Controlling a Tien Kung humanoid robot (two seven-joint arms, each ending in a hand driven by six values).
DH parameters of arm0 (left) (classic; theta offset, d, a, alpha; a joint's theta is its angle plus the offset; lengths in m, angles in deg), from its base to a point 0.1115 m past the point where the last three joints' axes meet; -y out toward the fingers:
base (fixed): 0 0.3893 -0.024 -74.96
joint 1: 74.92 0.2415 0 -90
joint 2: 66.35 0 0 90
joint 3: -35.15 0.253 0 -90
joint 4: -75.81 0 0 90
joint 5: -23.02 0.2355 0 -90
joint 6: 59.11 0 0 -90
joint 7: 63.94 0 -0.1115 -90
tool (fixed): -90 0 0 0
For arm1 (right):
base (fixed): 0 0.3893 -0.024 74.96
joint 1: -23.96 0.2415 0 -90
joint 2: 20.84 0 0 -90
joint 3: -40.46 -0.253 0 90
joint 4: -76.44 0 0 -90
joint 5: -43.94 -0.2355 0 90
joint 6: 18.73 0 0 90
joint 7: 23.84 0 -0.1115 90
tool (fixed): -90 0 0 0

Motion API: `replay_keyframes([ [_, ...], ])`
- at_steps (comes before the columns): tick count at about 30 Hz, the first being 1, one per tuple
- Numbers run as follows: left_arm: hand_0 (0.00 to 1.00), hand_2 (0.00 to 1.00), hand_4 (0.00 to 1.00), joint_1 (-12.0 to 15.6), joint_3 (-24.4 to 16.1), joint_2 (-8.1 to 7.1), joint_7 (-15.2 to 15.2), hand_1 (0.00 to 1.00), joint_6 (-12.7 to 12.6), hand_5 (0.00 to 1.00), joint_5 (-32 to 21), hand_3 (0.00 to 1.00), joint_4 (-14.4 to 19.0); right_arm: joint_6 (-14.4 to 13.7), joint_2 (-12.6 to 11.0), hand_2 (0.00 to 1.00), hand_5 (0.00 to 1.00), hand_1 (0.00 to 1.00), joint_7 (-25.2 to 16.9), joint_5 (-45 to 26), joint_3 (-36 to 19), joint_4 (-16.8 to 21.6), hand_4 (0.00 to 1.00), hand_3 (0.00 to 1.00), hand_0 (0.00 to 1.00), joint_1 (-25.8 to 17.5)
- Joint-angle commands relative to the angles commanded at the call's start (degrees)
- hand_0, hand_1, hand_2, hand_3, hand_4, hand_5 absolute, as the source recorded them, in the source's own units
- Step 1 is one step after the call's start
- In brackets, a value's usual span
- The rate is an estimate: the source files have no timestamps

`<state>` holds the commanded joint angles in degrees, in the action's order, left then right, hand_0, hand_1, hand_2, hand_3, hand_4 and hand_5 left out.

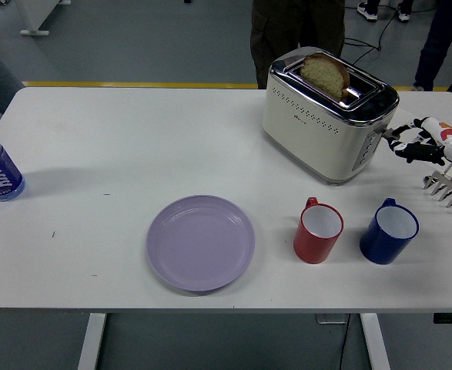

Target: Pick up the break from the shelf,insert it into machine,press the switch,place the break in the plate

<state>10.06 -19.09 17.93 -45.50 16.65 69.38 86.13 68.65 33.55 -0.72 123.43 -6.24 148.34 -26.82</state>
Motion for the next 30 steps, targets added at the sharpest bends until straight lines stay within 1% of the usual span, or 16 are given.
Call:
replay_keyframes([
  [7, 0.641, 0.467, 0.356, -0.1, 0.0, -0.03, 0.0, 0.493, 0.0, 0.830, 0.0, 0.553, 0.0, 0.3, 0.0, 0.265, 0.605, 0.002, 0.3, -0.1, 0.4, 0.1, 0.607, 0.742, 0.006, -0.1],
  [18, 0.640, 0.468, 0.355, -0.2, 0.0, 0.01, 0.0, 0.495, 0.0, 0.826, -0.1, 0.553, 0.0, 0.5, 0.7, 0.265, 0.603, 0.002, 0.5, -0.2, 1.1, -0.4, 0.607, 0.741, 0.007, -0.3],
  [30, 0.640, 0.468, 0.357, -0.3, -0.2, 0.06, 0.1, 0.495, 0.0, 0.830, 0.1, 0.554, 0.0, 0.6, 1.5, 0.265, 0.603, 0.002, 0.5, -0.6, 1.6, -1.9, 0.608, 0.740, 0.006, -0.5],
])
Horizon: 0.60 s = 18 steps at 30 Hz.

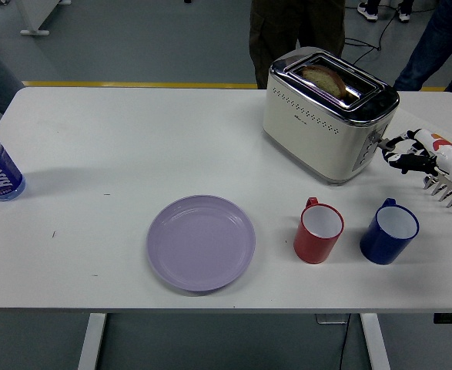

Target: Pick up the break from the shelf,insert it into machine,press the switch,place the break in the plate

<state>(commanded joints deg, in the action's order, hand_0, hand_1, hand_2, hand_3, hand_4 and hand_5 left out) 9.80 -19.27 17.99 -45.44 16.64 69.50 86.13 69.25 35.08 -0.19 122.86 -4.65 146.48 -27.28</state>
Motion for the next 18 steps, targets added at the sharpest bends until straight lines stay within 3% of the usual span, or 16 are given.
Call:
replay_keyframes([
  [18, 0.640, 0.470, 0.356, 0.6, -0.7, 0.20, 0.3, 0.496, 0.1, 0.828, 1.0, 0.553, 0.0, -0.2, 1.3, 0.264, 0.602, 0.002, -0.1, -0.1, 0.3, -1.6, 0.608, 0.740, 0.006, -0.8],
])
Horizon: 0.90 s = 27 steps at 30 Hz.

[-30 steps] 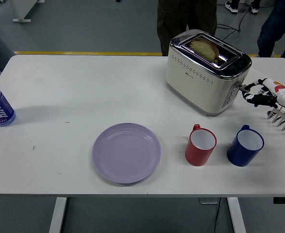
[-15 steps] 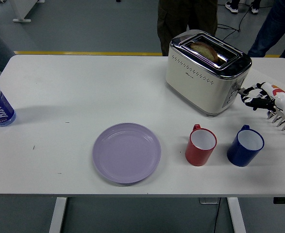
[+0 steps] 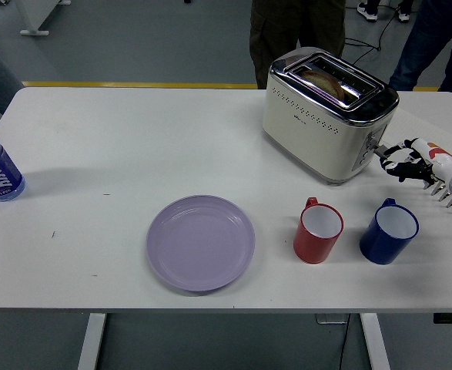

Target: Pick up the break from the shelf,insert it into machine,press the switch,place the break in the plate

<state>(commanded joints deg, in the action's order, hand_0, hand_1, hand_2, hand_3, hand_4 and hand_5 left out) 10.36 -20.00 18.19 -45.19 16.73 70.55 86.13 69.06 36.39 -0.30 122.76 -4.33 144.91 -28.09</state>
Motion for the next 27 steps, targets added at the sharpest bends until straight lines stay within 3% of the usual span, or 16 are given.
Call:
replay_keyframes([
  [19, 0.640, 0.472, 0.353, 0.1, 0.2, -0.01, 0.0, 0.498, 0.1, 0.830, -0.2, 0.553, 0.0, 0.6, -0.5, 0.264, 0.598, 0.002, 0.7, 0.3, -0.4, 0.4, 0.606, 0.740, 0.004, -0.5],
  [27, 0.639, 0.473, 0.352, 0.0, 0.3, -0.08, 0.0, 0.498, 0.1, 0.830, -0.3, 0.553, 0.0, 0.9, -2.5, 0.264, 0.600, 0.002, 1.8, 1.9, -3.6, 3.4, 0.606, 0.740, 0.004, -1.5],
])
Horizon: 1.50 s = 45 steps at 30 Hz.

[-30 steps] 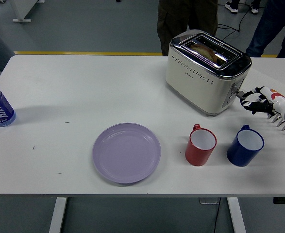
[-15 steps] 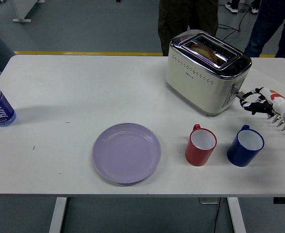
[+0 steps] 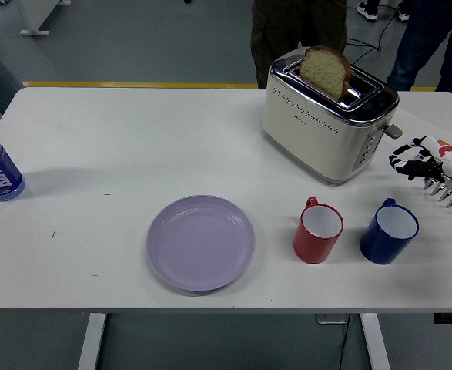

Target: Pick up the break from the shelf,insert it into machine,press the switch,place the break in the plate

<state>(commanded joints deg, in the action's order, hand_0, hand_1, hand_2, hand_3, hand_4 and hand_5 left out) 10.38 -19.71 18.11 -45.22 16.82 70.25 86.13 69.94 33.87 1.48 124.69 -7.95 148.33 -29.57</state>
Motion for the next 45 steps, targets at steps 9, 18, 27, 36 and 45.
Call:
replay_keyframes([
  [9, 0.640, 0.472, 0.350, -0.1, 0.1, -0.05, 0.0, 0.498, 0.1, 0.830, -0.1, 0.552, 0.0, 0.2, -1.4, 0.264, 0.596, 0.002, 0.6, 0.8, -4.0, 2.7, 0.608, 0.740, 0.005, -0.8],
  [18, 0.639, 0.471, 0.350, -0.1, 0.4, -0.13, 0.1, 0.498, 0.1, 0.829, -0.4, 0.551, 0.0, -0.9, -2.0, 0.264, 0.596, 0.002, 1.7, 2.2, -6.5, 4.0, 0.609, 0.739, 0.005, -0.7],
  [27, 0.640, 0.471, 0.350, -0.1, 0.6, -0.19, 0.1, 0.497, 0.2, 0.829, -0.7, 0.552, 0.0, -4.1, -2.2, 0.292, 0.593, 0.002, 1.0, 3.3, -8.7, 4.9, 0.609, 0.740, 0.047, 0.7],
  [36, 0.639, 0.471, 0.351, -0.1, 0.9, -0.26, 0.3, 0.497, 0.2, 0.828, -0.6, 0.552, 0.0, -5.6, -0.7, 0.405, 0.587, 0.132, -0.8, 2.9, -8.5, 4.5, 0.610, 0.794, 0.242, 3.8],
  [45, 0.639, 0.470, 0.350, 0.1, 0.7, -0.31, 0.4, 0.496, 0.3, 0.827, -0.3, 0.552, 0.0, -6.0, 1.2, 0.575, 0.586, 0.408, -1.6, 2.7, -7.4, 3.7, 0.616, 0.837, 0.477, 6.3],
])
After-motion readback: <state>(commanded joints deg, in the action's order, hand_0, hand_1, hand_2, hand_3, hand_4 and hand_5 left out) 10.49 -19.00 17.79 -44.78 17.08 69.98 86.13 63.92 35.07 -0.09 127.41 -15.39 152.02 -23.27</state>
